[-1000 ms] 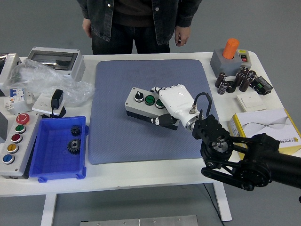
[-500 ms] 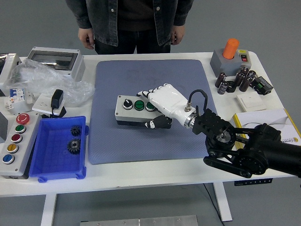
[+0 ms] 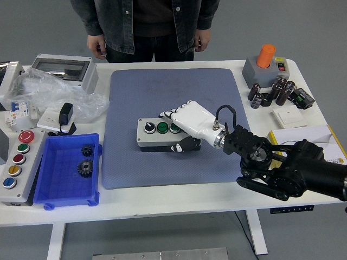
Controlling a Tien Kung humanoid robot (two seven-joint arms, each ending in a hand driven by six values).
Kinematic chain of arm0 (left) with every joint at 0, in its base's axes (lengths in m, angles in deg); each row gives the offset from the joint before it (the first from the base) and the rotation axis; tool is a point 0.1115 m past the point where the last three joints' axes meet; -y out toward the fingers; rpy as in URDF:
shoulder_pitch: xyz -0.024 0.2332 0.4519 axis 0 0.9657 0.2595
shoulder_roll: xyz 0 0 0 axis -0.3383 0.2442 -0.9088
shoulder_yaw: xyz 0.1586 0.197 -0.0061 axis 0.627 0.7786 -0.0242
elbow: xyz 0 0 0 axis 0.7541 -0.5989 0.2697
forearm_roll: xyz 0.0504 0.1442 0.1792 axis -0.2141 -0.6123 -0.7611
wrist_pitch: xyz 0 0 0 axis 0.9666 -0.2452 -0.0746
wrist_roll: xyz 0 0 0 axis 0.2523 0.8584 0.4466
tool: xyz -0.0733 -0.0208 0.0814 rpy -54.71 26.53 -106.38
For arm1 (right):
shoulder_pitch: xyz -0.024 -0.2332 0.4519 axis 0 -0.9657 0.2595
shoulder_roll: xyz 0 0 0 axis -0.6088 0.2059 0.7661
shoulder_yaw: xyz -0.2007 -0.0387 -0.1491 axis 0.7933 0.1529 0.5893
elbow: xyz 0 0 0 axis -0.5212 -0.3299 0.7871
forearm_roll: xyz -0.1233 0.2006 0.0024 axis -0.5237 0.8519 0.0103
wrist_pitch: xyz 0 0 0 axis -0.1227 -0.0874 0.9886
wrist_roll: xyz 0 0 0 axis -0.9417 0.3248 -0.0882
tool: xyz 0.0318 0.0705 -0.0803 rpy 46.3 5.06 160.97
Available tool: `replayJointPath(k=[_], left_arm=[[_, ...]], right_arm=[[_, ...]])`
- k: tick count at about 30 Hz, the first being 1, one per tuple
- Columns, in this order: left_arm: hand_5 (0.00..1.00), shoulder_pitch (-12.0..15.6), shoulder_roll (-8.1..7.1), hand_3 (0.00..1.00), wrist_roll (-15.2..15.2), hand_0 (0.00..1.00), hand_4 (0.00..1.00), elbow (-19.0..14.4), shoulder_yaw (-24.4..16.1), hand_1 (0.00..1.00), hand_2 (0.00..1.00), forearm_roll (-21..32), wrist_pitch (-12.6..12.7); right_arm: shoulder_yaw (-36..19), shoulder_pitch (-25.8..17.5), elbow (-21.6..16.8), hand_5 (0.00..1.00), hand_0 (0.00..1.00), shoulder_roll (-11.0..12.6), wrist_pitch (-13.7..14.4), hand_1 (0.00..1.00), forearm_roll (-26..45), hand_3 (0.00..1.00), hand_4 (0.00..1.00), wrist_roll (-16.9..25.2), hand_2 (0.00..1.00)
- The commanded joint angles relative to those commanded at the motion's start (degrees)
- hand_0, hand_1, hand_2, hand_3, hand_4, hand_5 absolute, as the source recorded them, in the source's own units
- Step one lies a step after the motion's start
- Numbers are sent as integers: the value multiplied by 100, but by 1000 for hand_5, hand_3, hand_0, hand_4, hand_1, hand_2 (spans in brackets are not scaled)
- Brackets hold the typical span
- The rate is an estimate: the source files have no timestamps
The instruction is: Pick up the button,place it on the desk,press the button,press the button
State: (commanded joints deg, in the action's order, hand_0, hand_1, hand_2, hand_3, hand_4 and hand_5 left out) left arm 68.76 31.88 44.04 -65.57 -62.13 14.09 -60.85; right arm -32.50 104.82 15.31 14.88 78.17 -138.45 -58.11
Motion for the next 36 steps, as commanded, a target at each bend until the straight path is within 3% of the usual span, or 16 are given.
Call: replayJointPath(k=[9, 10, 15, 16, 20, 21, 36], left_arm=[[292, 0, -1, 639, 8, 567, 797, 1, 1, 624, 607, 0, -4], [295, 0, 0, 640, 10, 567, 800, 2, -1, 624, 607, 0, -2], [295, 1, -1, 640, 19, 567, 800, 4, 3, 624, 607, -1, -3], [298, 1, -1, 640, 20, 567, 805, 4, 5, 624, 608, 1, -3], [298, 6, 0, 640, 22, 567, 805, 6, 22, 624, 608, 14, -7], [298, 8, 0, 638, 22, 567, 807, 7, 32, 624, 608, 22, -9], [299, 12, 1, 634, 22, 567, 809, 22, 165, 624, 606, 138, -44]], right_arm=[[-83, 2, 21, 56, 293, 12, -301, 518, -55, 331, 536, -121, 394], [-83, 0, 20, 37, 318, 12, -337, 548, -70, 357, 566, -140, 559], [-80, -16, 19, 37, 318, 7, -441, 548, -134, 357, 566, -193, 559], [-82, -19, 17, 133, 386, 7, -452, 633, -147, 663, 709, -202, 667], [-91, -21, -1, 133, 386, 11, -485, 633, -194, 663, 709, -235, 667], [-99, -22, -10, 169, 575, 14, -492, 702, -206, 845, 786, -242, 802], [-186, -10, -87, 194, 618, 40, -559, 733, -189, 918, 845, -265, 873]])
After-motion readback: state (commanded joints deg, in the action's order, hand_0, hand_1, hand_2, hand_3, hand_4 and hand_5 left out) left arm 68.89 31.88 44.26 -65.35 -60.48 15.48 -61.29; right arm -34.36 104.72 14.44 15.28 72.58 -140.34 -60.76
